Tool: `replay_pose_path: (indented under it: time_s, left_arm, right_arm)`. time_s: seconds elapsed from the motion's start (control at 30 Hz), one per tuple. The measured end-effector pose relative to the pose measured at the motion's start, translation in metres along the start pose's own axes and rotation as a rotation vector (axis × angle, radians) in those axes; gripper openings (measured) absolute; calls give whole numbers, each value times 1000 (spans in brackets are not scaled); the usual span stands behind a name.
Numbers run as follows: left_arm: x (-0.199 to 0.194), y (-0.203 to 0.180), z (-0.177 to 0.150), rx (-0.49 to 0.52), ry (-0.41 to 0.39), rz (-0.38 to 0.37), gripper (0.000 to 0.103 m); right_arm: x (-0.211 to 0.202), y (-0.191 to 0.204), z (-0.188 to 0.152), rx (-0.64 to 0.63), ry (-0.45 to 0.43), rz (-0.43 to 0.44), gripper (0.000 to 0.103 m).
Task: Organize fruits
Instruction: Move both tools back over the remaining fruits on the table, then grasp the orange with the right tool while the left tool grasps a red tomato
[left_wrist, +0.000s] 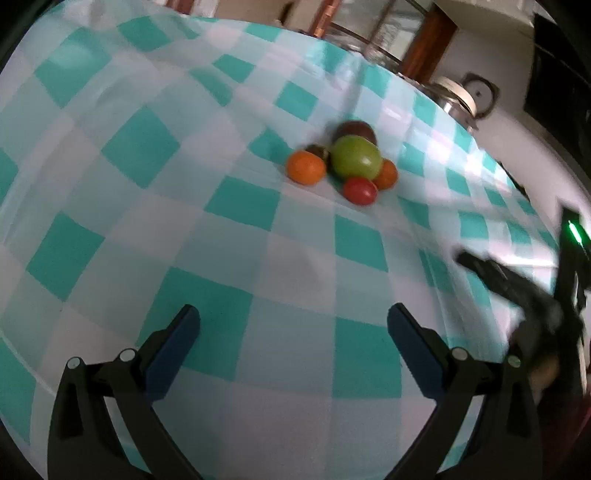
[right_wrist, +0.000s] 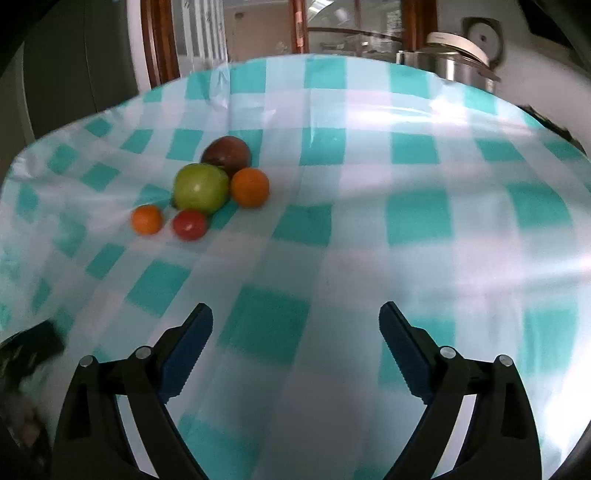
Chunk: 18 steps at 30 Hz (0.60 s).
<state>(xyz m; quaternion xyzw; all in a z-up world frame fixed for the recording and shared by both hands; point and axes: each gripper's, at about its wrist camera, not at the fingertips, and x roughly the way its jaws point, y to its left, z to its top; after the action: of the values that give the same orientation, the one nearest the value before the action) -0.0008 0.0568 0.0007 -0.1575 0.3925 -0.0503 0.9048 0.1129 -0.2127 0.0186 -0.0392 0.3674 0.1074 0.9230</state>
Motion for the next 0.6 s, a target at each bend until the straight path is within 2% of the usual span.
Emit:
replay_pose_path:
  time_s: [0.17,0.33,0.6]
  left_arm:
    - [2,-2,1,13,12,2,101]
    - [4,-5,2,27,18,22,101]
    - [9,-12,2,66,36,73,101]
  right_arm:
    - [46,4,36,-69,39,3,80]
    - [85,13,61,-154,83,18,67]
    - [117,26,89,-198,97,81,65]
